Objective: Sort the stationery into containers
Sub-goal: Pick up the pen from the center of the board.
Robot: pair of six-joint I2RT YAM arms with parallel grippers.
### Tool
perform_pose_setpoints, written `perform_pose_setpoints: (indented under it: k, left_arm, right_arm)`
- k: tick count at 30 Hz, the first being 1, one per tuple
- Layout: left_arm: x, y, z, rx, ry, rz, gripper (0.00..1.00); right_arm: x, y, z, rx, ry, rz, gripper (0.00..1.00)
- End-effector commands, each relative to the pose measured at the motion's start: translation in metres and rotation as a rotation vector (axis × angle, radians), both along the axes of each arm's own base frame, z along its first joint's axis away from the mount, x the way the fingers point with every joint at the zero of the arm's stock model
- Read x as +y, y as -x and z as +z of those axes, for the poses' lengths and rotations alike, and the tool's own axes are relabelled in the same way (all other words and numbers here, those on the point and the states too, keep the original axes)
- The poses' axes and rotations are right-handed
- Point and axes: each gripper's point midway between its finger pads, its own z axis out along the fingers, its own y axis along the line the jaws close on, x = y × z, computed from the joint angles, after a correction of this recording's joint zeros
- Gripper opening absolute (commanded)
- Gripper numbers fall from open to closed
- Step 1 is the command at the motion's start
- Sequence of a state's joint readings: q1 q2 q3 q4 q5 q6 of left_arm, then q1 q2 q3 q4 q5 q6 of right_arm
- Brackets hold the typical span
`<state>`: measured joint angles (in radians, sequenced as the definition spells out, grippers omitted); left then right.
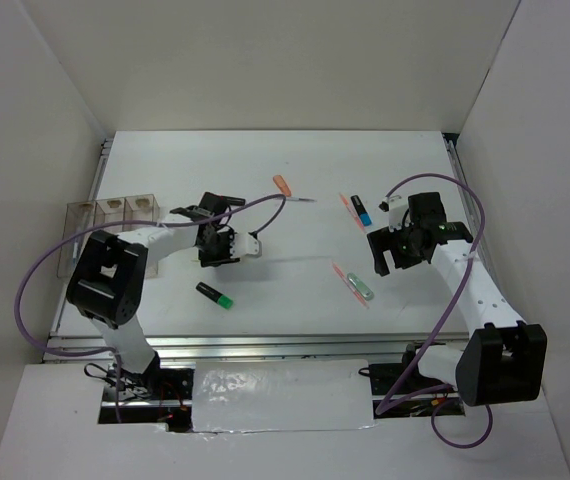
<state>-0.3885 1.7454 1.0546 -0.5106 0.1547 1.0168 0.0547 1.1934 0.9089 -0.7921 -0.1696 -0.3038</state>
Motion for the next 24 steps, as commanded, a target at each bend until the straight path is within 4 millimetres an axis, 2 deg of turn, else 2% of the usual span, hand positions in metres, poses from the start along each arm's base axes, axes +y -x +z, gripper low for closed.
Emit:
perform_pose_setpoints:
  k: [1,4,8,12,13,14,16,17,19,21,22,23,24]
  left_arm:
    - [0.042,0.034,-0.038,0.189,-0.100,0.025,0.39]
    - [0.047,0.032,-0.041,0.202,-0.096,0.053,0.27]
    - [0.037,0.024,-0.036,0.208,-0.062,0.092,0.13]
    - [0.024,0.007,-0.010,0.211,0.018,0.189,0.00]
    - [0.016,-0.006,0.006,0.194,0.070,0.253,0.00]
    - [0.015,-0.019,0.027,0.170,0.114,0.330,0.00]
    - [0.008,-0.027,0.055,0.167,0.214,0.388,0.00]
    - [0.014,-0.033,0.076,0.139,0.264,0.437,0.00]
    - [0.013,-0.043,0.118,0.092,0.375,0.527,0.00]
    - [0.026,-0.050,0.147,0.066,0.448,0.630,0.00]
    - [0.039,-0.051,0.162,0.036,0.473,0.677,0.00]
    - [0.045,-0.050,0.173,0.032,0.490,0.719,0.00]
    - [0.054,-0.050,0.177,0.022,0.493,0.759,0.00]
  right_arm:
    - [0.003,-0.002,0.008,-0.005,-0.004,0.009,0.97]
    - [0.004,-0.004,0.010,-0.005,-0.008,0.009,0.97]
    - [0.006,-0.005,0.011,0.000,-0.014,0.015,0.97]
    - [0.012,-0.001,0.015,0.009,-0.023,0.039,0.92]
    - [0.015,0.000,0.017,0.010,-0.029,0.052,0.88]
    - [0.022,0.001,0.015,0.020,-0.028,0.076,0.79]
    - [0.030,0.003,0.010,0.048,-0.018,0.105,0.69]
    - [0.040,0.004,0.008,0.058,-0.016,0.134,0.67]
    - [0.052,0.000,0.006,0.071,-0.014,0.156,0.61]
    - [0.071,-0.003,0.005,0.079,-0.013,0.204,0.59]
    - [0.077,-0.005,0.004,0.085,-0.014,0.206,0.59]
    - [0.087,-0.008,0.006,0.074,-0.013,0.227,0.59]
    - [0.091,-0.009,0.000,0.098,-0.004,0.230,0.59]
